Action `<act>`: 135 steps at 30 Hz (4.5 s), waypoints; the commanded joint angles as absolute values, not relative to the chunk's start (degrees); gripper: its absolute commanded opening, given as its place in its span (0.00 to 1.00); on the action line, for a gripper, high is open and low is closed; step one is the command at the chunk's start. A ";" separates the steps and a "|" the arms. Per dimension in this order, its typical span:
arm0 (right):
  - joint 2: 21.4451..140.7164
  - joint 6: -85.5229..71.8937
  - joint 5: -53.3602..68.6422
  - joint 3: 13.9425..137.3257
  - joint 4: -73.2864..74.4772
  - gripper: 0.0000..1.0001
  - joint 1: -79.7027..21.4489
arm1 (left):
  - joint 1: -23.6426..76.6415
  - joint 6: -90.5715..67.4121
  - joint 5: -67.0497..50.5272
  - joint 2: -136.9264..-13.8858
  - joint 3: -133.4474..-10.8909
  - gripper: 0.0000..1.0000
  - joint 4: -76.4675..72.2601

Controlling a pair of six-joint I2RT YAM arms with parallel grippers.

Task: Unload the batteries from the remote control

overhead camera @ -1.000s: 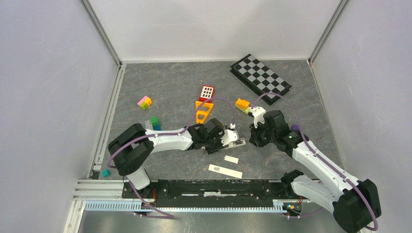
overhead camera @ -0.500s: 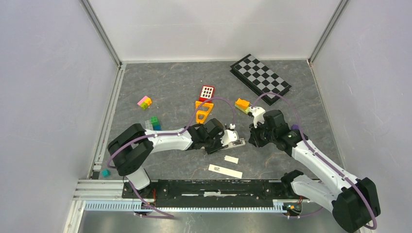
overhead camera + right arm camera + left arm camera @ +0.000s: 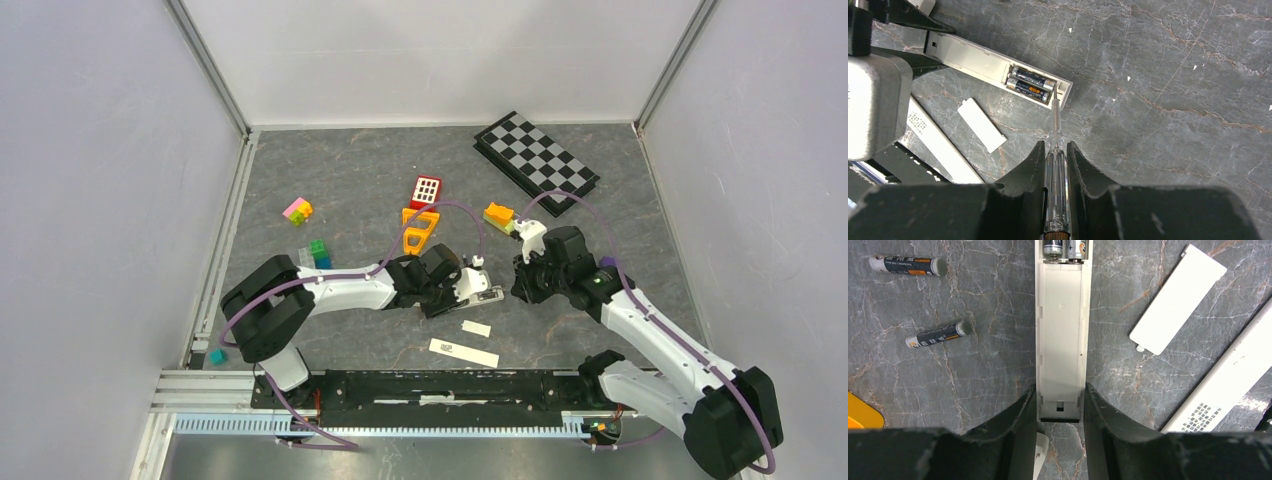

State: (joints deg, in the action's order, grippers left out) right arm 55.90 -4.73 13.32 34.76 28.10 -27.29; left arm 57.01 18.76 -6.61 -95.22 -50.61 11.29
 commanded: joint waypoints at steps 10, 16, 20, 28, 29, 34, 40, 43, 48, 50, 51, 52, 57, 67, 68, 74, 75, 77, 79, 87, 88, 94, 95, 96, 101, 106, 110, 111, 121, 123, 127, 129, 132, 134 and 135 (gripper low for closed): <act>53.95 -6.79 16.74 36.97 26.89 0.00 -27.78 | 57.69 21.27 -7.03 -95.24 -51.52 0.07 13.97; 54.43 -7.42 14.61 37.21 26.76 0.00 -27.75 | 57.74 21.28 -6.95 -95.36 -51.74 0.07 14.65; 54.84 -8.09 13.81 38.12 26.49 0.00 -27.75 | 57.74 21.23 -7.08 -95.45 -51.90 0.07 14.82; 56.12 -9.51 10.98 37.10 26.16 0.00 -27.77 | 57.74 20.78 -6.94 -95.63 -52.45 0.06 15.37; 56.13 -9.66 10.74 37.00 26.11 0.00 -27.73 | 57.74 20.74 -6.78 -95.77 -52.49 0.07 15.49; 54.78 -11.09 5.88 37.03 26.20 0.00 -27.77 | 57.70 20.59 -6.53 -96.03 -52.81 0.06 15.78; 52.30 -12.41 9.01 38.80 26.30 0.00 -27.69 | 57.73 20.39 -6.55 -96.22 -53.10 0.06 16.17; 52.35 -12.09 10.34 38.38 26.39 0.00 -27.69 | 57.70 20.39 -6.44 -96.30 -53.22 0.05 16.15; 51.59 -12.52 14.72 37.94 26.97 0.00 -27.73 | 57.69 20.18 -6.84 -95.91 -53.26 0.05 15.92; 50.88 -12.77 16.07 37.34 27.06 0.00 -27.68 | 57.73 20.60 -7.52 -95.49 -52.86 0.05 15.05; 50.60 -13.33 15.99 36.71 27.23 0.00 -27.69 | 57.73 20.65 -7.67 -95.35 -52.62 0.05 14.59; 50.17 -13.75 16.32 36.08 27.30 0.00 -27.62 | 57.73 20.61 -7.56 -95.24 -52.64 0.05 14.37; 49.68 -15.33 16.90 33.61 27.25 0.00 -27.69 | 57.74 20.63 -6.93 -94.92 -52.27 0.05 14.56; 50.58 -14.68 15.65 31.83 27.27 0.00 -27.77 | 57.70 20.67 -6.81 -94.57 -52.12 0.05 15.04; 50.52 -14.57 15.11 31.83 27.27 0.00 -27.78 | 57.74 20.63 -6.96 -94.66 -52.21 0.05 14.99; 52.29 -14.95 11.40 31.00 26.25 0.00 -27.77 | 57.68 20.64 -7.10 -94.81 -52.32 0.04 15.16; 53.12 -15.60 11.02 30.70 25.54 0.00 -27.76 | 57.73 20.70 -7.16 -94.85 -52.29 0.04 15.05; 54.21 -14.60 12.75 30.77 25.48 0.00 -27.78 | 57.74 20.65 -7.29 -95.09 -52.62 0.04 15.39; 53.27 -14.54 12.14 30.20 25.21 0.00 -27.75 | 57.72 20.64 -7.21 -95.04 -52.67 0.04 15.59; 52.77 -18.15 18.19 27.64 17.88 0.00 -27.77 | 57.72 20.56 -7.47 -95.64 -53.17 0.04 15.65; 52.86 -18.61 18.32 27.36 17.28 0.00 -27.77 | 57.74 20.60 -7.39 -95.57 -53.17 0.04 15.63; 53.28 -19.12 16.37 27.31 16.58 0.00 -27.77 | 57.70 20.64 -7.21 -95.32 -52.96 0.04 15.81; 53.27 -19.31 16.44 27.43 16.45 0.00 -27.77 | 57.74 20.64 -7.20 -95.37 -52.91 0.04 15.82; 53.39 -19.48 16.44 27.51 16.20 0.00 -27.77 | 57.74 20.65 -7.16 -95.45 -52.96 0.04 15.82; 53.29 -19.94 16.83 27.77 15.81 0.00 -27.77 | 57.74 20.62 -7.12 -95.63 -53.10 0.04 15.92; 53.38 -19.50 18.26 27.51 15.72 0.00 -27.77 | 57.74 20.61 -6.86 -95.56 -53.17 0.04 16.00; 54.71 -18.88 19.47 27.60 15.73 0.00 -27.77 | 57.74 20.65 -6.85 -95.54 -53.26 0.04 16.04; 54.92 -18.84 19.06 27.60 15.66 0.00 -27.77 | 57.74 20.64 -6.90 -95.59 -53.26 0.04 16.08; 51.84 -15.36 17.17 28.42 16.09 0.00 -27.76 | 57.83 21.04 -6.40 -93.83 -51.71 0.04 14.91; 49.64 -13.82 16.40 28.15 16.24 0.00 -27.75 | 57.81 21.20 -6.24 -93.23 -51.43 0.04 14.59; 45.70 -10.31 15.63 28.82 18.32 0.00 -27.77 | 57.83 21.44 -6.08 -94.13 -52.01 0.03 15.61; 45.85 -9.03 13.39 30.35 22.68 0.00 -27.77 | 57.93 21.35 -5.77 -94.66 -52.37 0.03 16.02; 47.50 -7.00 10.47 32.11 28.29 0.00 -27.77 | 58.21 21.36 -5.36 -94.82 -52.41 0.03 16.00; 48.22 -6.42 10.41 32.60 30.09 0.00 -27.78 | 58.27 21.32 -5.12 -94.99 -52.48 0.04 16.03; 48.36 -6.45 10.89 32.72 30.21 0.00 -27.77 | 58.27 21.32 -5.02 -95.11 -52.56 0.04 16.04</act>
State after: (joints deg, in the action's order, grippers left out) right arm 47.42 -9.54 13.04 29.78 24.80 -27.66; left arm 57.69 19.03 -5.91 -95.22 -51.77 14.74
